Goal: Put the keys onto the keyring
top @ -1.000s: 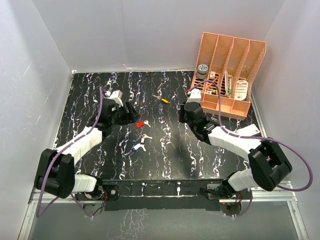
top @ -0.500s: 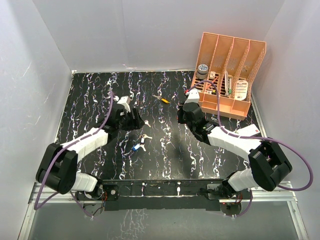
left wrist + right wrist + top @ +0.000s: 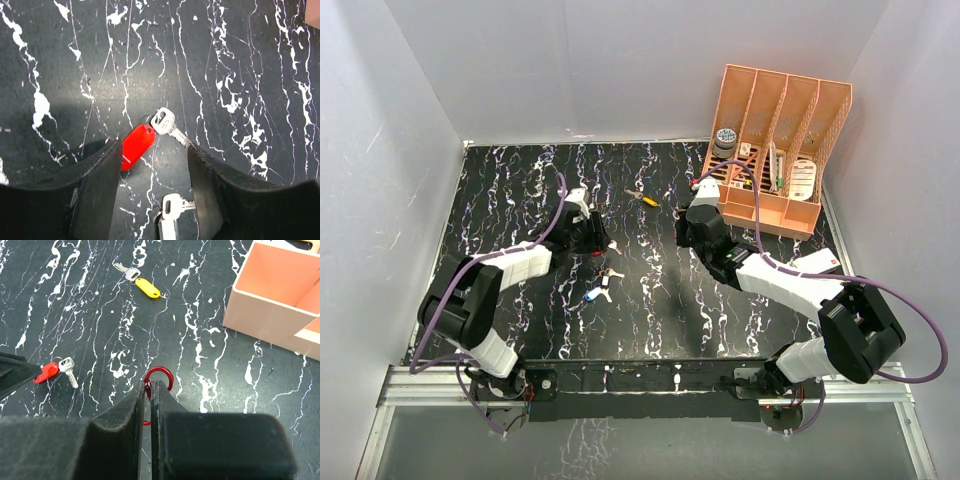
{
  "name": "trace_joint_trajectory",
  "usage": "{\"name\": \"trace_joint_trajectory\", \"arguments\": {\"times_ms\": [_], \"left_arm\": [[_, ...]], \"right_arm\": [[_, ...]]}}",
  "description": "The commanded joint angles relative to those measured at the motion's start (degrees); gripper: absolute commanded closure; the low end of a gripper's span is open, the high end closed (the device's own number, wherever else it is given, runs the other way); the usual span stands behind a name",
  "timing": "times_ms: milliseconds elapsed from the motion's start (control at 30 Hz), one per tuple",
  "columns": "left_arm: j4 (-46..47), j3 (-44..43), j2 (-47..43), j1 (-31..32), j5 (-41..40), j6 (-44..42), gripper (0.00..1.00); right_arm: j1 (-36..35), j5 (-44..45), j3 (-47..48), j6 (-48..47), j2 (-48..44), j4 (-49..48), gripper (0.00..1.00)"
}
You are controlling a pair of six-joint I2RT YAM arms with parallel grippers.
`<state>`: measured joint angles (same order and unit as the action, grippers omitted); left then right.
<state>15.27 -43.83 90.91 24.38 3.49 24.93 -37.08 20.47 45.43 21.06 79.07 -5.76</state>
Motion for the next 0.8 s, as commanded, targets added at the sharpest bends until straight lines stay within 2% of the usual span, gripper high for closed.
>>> {"name": "trace_joint_trajectory", "arguments": {"times_ms": [0,100,767], "left_arm": [[3.6,-2.9,2.0,0.1,0.2,-1.5,0.48],[4.1,-3.5,3.5,0.1,0.2,-1.9,0.54],[5.1,-5.4,8.4,0.1,1.0,-2.6,0.67]], "right_arm": [[-0.2,1.7,1.9,-0.7,-2.2,-1.8,1.0],[-0.2,1.9,1.8,-0.7,-2.3,-1.8,1.0],[-0.2,2.0,1.7,-1.0,-1.8,-2.1,1.0]]}}
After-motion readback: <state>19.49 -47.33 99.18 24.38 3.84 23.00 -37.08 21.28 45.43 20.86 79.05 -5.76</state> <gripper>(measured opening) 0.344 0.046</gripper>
